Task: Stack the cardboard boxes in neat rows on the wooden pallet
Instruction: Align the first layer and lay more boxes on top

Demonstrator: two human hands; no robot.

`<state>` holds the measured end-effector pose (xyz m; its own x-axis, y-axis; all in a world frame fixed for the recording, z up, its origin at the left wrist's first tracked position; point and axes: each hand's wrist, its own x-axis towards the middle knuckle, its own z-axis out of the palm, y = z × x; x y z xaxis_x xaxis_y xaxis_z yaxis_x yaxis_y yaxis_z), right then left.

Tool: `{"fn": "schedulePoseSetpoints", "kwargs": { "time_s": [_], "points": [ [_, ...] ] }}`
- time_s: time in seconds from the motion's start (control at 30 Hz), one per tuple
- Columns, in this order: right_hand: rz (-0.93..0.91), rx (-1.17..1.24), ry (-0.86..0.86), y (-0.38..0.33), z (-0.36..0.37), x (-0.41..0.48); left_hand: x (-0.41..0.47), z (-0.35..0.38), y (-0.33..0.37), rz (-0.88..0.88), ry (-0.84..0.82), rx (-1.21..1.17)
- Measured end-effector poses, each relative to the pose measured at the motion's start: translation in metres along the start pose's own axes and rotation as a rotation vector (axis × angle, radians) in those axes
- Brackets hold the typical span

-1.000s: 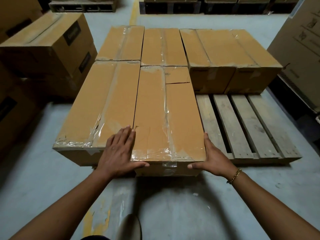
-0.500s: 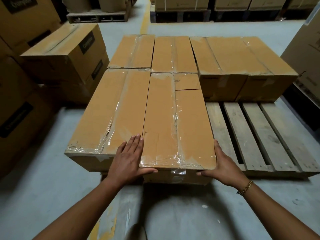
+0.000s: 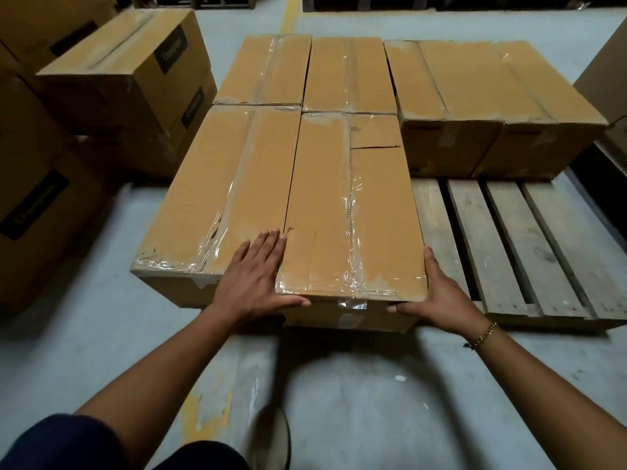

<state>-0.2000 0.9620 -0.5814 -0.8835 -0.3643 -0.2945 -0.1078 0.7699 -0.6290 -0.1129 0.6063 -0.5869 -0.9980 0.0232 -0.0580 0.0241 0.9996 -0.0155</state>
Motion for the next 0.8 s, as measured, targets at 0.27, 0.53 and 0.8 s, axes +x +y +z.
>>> {"fn": "schedulePoseSetpoints", "kwargs": {
  "time_s": [0.27, 0.53, 0.8],
  "points": [
    [-0.001, -0.005, 0.002, -0.001, 0.000, 0.004, 0.000, 0.001, 0.000, 0.013, 0.035, -0.006],
    [-0.002, -0.009, 0.009, 0.000, 0.000, 0.009, 0.001, 0.005, 0.000, 0.025, 0.050, 0.023],
    [-0.004, 0.019, 0.016, -0.001, 0.001, 0.010, -0.001, 0.006, 0.000, 0.018, 0.047, 0.021]
  ]
}}
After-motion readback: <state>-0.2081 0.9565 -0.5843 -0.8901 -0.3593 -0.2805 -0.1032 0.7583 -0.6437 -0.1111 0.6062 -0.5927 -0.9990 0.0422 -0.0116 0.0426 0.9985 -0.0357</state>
